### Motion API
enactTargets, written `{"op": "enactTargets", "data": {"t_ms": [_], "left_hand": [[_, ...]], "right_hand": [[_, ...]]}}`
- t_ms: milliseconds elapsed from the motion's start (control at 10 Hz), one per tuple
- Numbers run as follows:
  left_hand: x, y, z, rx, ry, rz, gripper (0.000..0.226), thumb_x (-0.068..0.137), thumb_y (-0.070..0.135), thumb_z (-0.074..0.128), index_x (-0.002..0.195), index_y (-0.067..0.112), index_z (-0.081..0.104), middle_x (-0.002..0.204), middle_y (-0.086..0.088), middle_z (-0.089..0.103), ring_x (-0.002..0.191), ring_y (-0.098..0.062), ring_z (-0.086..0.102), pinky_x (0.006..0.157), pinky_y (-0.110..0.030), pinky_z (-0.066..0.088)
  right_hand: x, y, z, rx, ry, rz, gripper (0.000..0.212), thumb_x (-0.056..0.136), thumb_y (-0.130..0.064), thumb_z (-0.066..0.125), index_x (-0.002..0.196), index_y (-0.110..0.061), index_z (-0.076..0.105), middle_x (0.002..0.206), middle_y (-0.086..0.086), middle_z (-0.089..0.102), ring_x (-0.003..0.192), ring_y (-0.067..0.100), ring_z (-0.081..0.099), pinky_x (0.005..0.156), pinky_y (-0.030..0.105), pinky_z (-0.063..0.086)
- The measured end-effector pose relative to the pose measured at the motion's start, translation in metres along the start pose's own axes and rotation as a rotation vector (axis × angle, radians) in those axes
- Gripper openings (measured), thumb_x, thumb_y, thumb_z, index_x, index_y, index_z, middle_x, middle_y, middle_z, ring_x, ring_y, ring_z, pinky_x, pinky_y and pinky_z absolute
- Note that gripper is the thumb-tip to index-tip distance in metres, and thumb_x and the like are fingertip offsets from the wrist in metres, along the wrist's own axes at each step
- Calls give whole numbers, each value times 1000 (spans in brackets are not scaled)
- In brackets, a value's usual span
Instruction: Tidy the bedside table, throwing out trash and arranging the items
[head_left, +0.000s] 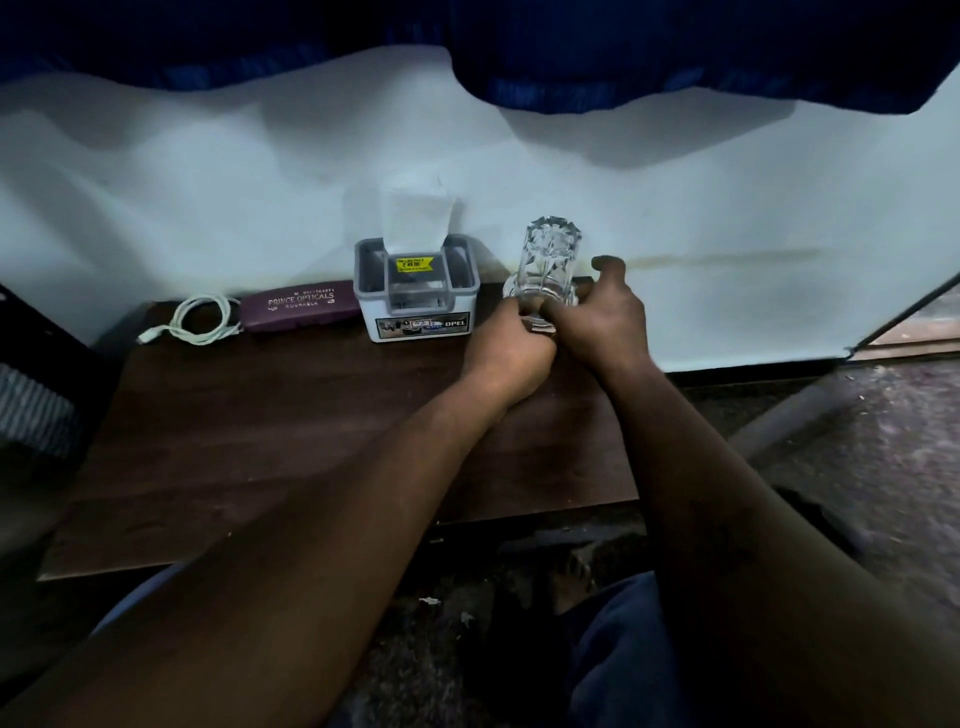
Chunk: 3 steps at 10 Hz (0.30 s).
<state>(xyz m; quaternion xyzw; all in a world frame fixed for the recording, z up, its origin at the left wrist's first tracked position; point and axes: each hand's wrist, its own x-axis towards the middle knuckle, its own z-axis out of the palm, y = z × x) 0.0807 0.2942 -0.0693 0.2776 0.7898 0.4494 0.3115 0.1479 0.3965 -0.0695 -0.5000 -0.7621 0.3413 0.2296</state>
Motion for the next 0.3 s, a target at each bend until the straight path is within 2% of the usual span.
{"op": "enactTargets", "data": {"t_ms": [100,200,300], "left_hand": [[-26,-1,-14,147,42,101,42,81,18,67,120,33,62,116,-4,73,108,-26,67,86,-33,53],[-60,3,-33,219,99,226,37,81,15,67,117,25,65,114,-1,74,111,-23,67,93,-38,54],[-95,7,-51,339,132,314,35,82,15,67,117,22,66,116,1,74,112,-22,67,93,-37,54]], "right_hand": [[-25,-1,-11,-17,32,-51,64,82,-44,82,131,-12,56,122,9,73,116,30,67,95,36,51],[-56,-8,-22,-9,42,-124,46,83,-38,81,118,-14,63,112,5,74,107,26,69,89,32,51],[-91,-20,-31,-58,24,-197,37,84,-36,81,111,-16,68,111,3,75,106,21,71,83,26,45]]}}
